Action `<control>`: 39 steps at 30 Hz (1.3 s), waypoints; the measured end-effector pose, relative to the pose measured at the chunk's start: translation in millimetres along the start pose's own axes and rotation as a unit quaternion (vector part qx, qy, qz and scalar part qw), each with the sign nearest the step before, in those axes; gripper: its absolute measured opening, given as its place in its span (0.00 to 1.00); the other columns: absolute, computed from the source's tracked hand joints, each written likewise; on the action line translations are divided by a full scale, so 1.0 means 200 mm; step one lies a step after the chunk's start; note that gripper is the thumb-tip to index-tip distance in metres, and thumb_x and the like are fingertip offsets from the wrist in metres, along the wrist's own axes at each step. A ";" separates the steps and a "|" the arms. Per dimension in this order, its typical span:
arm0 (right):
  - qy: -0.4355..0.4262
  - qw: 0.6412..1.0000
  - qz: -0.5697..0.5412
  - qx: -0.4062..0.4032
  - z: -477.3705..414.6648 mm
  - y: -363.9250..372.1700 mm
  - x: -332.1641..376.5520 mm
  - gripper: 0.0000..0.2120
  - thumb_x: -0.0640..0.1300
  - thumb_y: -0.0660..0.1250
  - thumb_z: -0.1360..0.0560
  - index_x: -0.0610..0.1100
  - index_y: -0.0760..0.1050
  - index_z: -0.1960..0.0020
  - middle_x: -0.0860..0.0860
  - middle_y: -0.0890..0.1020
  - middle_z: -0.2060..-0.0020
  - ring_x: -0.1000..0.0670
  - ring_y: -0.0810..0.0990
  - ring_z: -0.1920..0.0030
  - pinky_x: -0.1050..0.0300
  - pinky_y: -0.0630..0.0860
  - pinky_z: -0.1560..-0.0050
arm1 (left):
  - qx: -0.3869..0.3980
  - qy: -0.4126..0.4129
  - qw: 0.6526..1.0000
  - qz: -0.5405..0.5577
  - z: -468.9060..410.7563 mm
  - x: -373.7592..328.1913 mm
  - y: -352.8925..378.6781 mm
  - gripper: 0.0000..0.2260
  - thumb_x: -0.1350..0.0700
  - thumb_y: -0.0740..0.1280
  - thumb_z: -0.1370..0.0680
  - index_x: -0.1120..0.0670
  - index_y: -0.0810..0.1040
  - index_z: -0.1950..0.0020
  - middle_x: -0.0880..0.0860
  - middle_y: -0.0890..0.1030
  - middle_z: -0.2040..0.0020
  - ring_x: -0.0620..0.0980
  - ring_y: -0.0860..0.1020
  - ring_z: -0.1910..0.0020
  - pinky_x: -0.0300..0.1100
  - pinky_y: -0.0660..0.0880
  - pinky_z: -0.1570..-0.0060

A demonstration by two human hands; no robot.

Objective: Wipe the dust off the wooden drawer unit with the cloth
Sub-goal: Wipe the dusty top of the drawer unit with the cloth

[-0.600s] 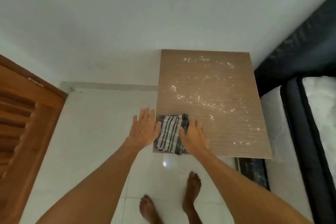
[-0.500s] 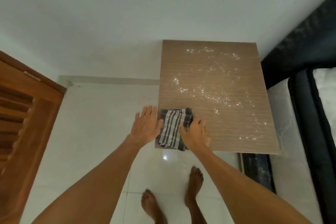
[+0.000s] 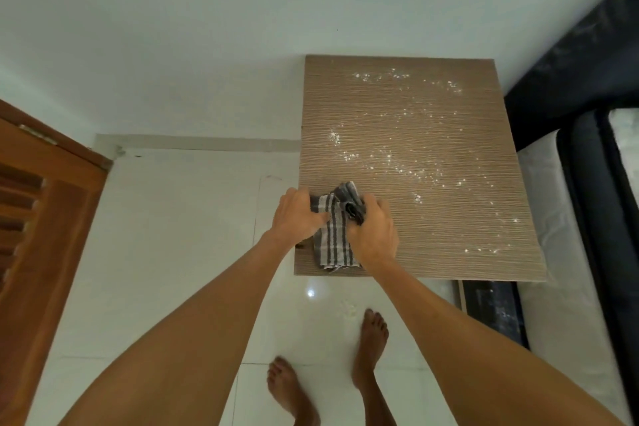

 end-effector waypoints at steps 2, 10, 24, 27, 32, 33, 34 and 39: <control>-0.054 0.998 0.013 0.004 -0.02 -0.03 0.01 0.18 0.35 0.67 0.27 0.48 0.72 0.39 0.50 0.72 0.46 0.49 0.75 0.60 0.53 0.75 0.62 | -0.001 -0.016 0.998 0.053 0.00 -0.03 -0.01 0.20 0.46 0.75 0.33 0.51 0.74 0.47 0.51 0.79 0.50 0.52 0.79 0.52 0.51 0.79 0.52; -0.135 0.980 0.135 -0.054 -0.07 -0.12 0.02 0.15 0.36 0.68 0.26 0.49 0.73 0.43 0.50 0.73 0.50 0.49 0.73 0.58 0.53 0.69 0.62 | 0.094 -0.116 0.947 0.285 0.04 -0.13 0.05 0.09 0.60 0.72 0.27 0.58 0.79 0.47 0.56 0.84 0.50 0.53 0.81 0.48 0.47 0.79 0.49; -0.283 0.904 0.320 -0.019 -0.09 0.00 -0.14 0.32 0.51 0.66 0.24 0.36 0.60 0.27 0.38 0.69 0.30 0.36 0.74 0.36 0.41 0.77 0.46 | 0.104 -0.217 0.904 0.353 -0.03 -0.28 0.02 0.08 0.64 0.62 0.23 0.62 0.80 0.48 0.59 0.84 0.54 0.54 0.83 0.55 0.45 0.80 0.58; -0.279 0.906 0.317 -0.033 -0.13 0.02 -0.13 0.25 0.43 0.61 0.22 0.35 0.63 0.28 0.37 0.72 0.32 0.38 0.79 0.42 0.44 0.81 0.54 | 0.108 -0.213 0.915 0.326 -0.07 -0.29 -0.02 0.07 0.59 0.63 0.23 0.59 0.79 0.53 0.56 0.84 0.55 0.52 0.82 0.56 0.44 0.77 0.52; -0.337 0.893 0.296 -0.033 -0.29 -0.03 -0.06 0.28 0.37 0.70 0.28 0.37 0.68 0.30 0.41 0.77 0.36 0.42 0.82 0.49 0.49 0.81 0.61 | -0.095 -0.161 0.956 0.224 -0.19 -0.25 -0.09 0.08 0.59 0.63 0.24 0.56 0.81 0.50 0.57 0.83 0.47 0.56 0.80 0.49 0.47 0.77 0.48; -0.347 0.890 0.292 -0.037 -0.35 -0.05 -0.03 0.27 0.37 0.69 0.28 0.37 0.69 0.31 0.41 0.77 0.36 0.42 0.82 0.49 0.49 0.81 0.60 | -0.141 -0.143 0.966 0.163 -0.20 -0.24 -0.11 0.09 0.60 0.63 0.24 0.56 0.80 0.46 0.57 0.82 0.44 0.57 0.79 0.46 0.47 0.76 0.46; -0.354 0.889 0.288 -0.040 -0.41 -0.08 0.00 0.27 0.36 0.69 0.29 0.37 0.69 0.31 0.41 0.76 0.36 0.42 0.81 0.48 0.48 0.81 0.60 | -0.171 -0.129 0.970 0.116 -0.22 -0.24 -0.13 0.11 0.60 0.62 0.23 0.56 0.78 0.41 0.57 0.79 0.41 0.58 0.77 0.44 0.48 0.74 0.44; -0.393 0.877 0.273 -0.038 -0.83 -0.22 0.24 0.27 0.38 0.65 0.25 0.38 0.63 0.28 0.42 0.73 0.33 0.42 0.80 0.46 0.46 0.80 0.50 | -0.181 -0.081 0.980 0.019 -0.35 -0.29 -0.15 0.16 0.61 0.61 0.21 0.54 0.69 0.33 0.58 0.72 0.38 0.59 0.73 0.40 0.52 0.72 0.42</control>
Point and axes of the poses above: each hand's wrist, its own z-axis away from the middle knuckle, its own y-axis out of the palm, x = y × z, the point moved 4 cm from there along -z, towards the middle knuckle
